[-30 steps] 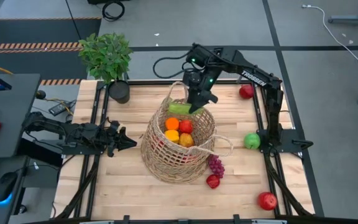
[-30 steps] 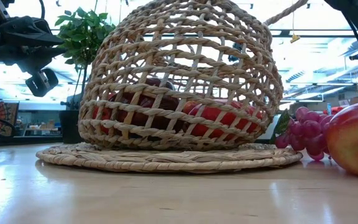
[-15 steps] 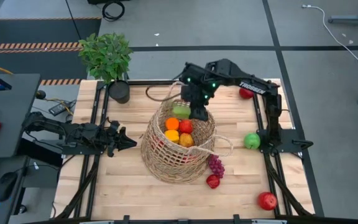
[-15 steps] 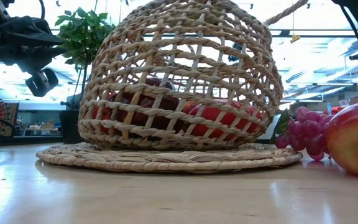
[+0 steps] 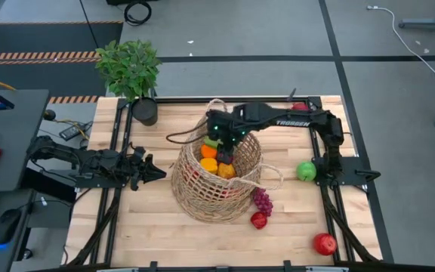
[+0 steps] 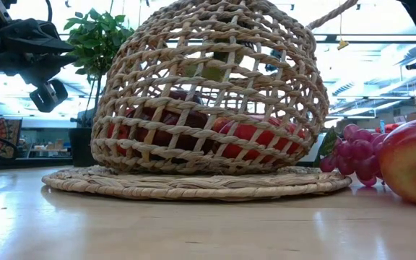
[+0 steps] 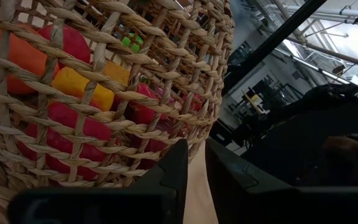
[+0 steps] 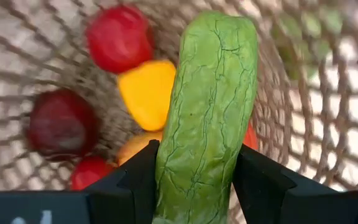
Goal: Build produce basket
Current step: Put the green cucumber into the brown basket, then put the green apple into the brown basket
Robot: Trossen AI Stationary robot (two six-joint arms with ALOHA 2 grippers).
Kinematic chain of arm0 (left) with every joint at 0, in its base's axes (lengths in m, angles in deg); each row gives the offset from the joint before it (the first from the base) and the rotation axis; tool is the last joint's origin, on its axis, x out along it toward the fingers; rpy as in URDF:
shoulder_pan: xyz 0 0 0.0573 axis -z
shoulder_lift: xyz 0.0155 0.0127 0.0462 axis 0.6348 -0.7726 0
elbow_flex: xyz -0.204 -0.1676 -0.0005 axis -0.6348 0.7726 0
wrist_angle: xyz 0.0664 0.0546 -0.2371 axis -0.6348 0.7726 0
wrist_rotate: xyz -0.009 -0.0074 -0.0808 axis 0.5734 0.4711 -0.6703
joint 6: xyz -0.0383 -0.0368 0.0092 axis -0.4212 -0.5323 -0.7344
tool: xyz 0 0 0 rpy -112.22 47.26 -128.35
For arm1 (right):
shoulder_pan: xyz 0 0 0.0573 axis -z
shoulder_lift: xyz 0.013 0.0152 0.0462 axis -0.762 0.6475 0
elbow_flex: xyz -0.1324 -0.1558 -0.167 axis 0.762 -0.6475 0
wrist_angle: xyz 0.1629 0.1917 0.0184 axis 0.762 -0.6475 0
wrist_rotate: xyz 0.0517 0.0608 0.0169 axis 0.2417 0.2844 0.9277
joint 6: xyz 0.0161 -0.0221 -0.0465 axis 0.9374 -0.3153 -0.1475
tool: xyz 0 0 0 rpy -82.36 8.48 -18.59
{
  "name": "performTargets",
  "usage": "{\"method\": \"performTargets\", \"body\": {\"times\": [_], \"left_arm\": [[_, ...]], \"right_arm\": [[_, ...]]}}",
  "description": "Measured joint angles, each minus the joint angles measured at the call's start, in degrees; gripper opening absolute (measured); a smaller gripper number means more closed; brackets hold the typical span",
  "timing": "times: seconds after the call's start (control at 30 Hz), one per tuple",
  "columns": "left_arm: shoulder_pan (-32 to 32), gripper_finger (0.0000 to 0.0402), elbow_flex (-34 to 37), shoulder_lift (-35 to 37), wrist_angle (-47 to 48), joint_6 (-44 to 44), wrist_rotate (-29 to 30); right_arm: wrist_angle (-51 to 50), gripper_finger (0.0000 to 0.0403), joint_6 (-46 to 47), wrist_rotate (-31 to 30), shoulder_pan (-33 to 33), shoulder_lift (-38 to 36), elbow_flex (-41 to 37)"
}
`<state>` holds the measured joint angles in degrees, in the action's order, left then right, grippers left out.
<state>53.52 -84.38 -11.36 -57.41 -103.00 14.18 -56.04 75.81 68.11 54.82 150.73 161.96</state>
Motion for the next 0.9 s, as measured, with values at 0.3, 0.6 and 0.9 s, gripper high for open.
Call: {"method": "performTargets", "body": {"times": [0.3, 0.6, 0.9], "left_arm": [[0.0, 0.0062, 0.0, 0.0, 0.0, 0.0, 0.0], [0.0, 0.0059, 0.0, 0.0, 0.0, 0.0, 0.0], [0.0, 0.0063, 0.0, 0.0, 0.0, 0.0, 0.0]], "right_arm": [[4.8, 0.0185, 1.5, -8.6, -3.4, 0.0, -8.8], [9.2, 0.0213, 1.9, -6.9, -4.4, 0.0, -12.5], [6.7, 0.0268, -6.5, -1.6, -2.9, 0.0, -11.8]]}}
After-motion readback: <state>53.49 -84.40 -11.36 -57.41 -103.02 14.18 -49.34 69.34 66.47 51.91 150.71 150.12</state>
